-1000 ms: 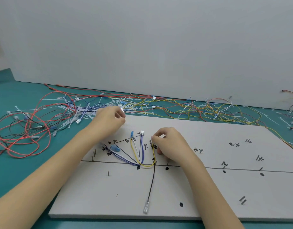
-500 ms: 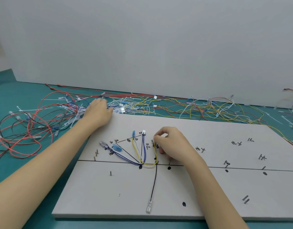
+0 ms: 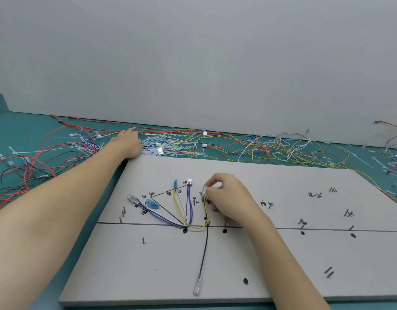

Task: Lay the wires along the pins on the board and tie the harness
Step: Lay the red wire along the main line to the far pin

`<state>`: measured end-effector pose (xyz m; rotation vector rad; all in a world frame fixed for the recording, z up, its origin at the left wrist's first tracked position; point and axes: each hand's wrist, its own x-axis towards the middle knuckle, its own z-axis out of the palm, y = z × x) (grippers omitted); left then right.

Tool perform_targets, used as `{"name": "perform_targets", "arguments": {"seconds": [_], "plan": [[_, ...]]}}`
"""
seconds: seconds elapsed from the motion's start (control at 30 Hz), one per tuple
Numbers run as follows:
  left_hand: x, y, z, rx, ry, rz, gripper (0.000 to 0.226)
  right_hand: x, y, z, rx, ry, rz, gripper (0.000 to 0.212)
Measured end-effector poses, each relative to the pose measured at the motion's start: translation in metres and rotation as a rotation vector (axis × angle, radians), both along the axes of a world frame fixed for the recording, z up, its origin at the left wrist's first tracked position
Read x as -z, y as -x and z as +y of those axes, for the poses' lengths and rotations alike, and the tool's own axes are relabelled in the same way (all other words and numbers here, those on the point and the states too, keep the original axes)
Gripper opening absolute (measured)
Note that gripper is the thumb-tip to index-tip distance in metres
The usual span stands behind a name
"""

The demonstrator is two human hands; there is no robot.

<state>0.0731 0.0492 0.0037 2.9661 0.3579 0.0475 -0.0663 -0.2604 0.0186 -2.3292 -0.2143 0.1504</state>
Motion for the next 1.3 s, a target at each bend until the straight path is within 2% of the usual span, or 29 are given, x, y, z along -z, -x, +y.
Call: {"name": "perform_targets", "arguments": {"seconds": [0.27, 0.43, 0.8, 1.0, 1.3], "plan": [[-0.001, -0.015, -0.004, 0.012, -0.042, 0.055, 0.051, 0.002, 0.0, 0.001, 0.026, 0.031, -0.055, 0.012], [-0.001, -0.022, 0.001, -0.027, 0.01, 0.07, 0.064, 0.004, 0.0, 0.002, 0.037, 0.056, -0.071, 0.012], [-0.003, -0.029, 0.013, -0.056, 0.042, 0.176, 0.074, 0.007, -0.003, 0.001, 0.078, 0.044, -0.081, 0.012], [-0.001, -0.027, 0.016, -0.1, 0.02, 0.114, 0.07, 0.007, -0.003, 0.002, 0.072, 0.043, -0.075, 0.012], [0.002, -0.032, 0.041, -0.103, -0.063, 0.186, 0.076, 0.006, -0.008, 0.0, 0.085, -0.021, -0.025, 0.009]]}}
